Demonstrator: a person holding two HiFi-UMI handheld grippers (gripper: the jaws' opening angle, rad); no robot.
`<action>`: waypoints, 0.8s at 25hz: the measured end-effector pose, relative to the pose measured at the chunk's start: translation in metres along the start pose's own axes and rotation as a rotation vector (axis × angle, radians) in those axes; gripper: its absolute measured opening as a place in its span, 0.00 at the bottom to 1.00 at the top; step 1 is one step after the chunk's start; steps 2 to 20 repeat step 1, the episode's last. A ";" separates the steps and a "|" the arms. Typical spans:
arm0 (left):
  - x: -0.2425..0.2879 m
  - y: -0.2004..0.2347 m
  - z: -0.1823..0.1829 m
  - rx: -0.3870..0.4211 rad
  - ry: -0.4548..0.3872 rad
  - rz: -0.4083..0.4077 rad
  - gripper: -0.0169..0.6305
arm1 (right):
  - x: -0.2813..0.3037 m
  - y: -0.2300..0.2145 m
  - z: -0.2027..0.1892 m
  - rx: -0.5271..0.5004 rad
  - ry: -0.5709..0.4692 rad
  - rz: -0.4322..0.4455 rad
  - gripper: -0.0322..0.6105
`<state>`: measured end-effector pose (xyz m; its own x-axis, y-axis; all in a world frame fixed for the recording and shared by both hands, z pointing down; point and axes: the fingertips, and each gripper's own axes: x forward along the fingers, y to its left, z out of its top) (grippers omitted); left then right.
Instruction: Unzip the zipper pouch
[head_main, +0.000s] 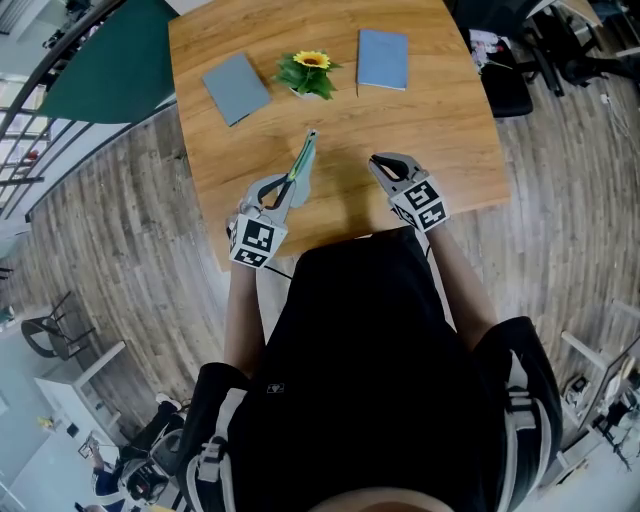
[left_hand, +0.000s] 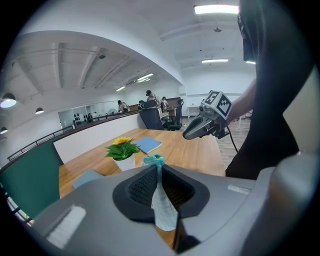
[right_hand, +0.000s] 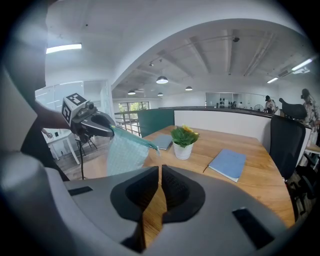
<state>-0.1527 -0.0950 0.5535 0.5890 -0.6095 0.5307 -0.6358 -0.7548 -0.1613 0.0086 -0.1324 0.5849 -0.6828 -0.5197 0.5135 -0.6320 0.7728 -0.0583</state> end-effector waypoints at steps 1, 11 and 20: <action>0.001 0.000 0.001 0.001 0.000 0.000 0.08 | -0.001 0.000 -0.001 -0.002 0.001 0.001 0.09; 0.001 0.000 0.001 0.001 0.000 0.000 0.08 | -0.001 0.000 -0.001 -0.002 0.001 0.001 0.09; 0.001 0.000 0.001 0.001 0.000 0.000 0.08 | -0.001 0.000 -0.001 -0.002 0.001 0.001 0.09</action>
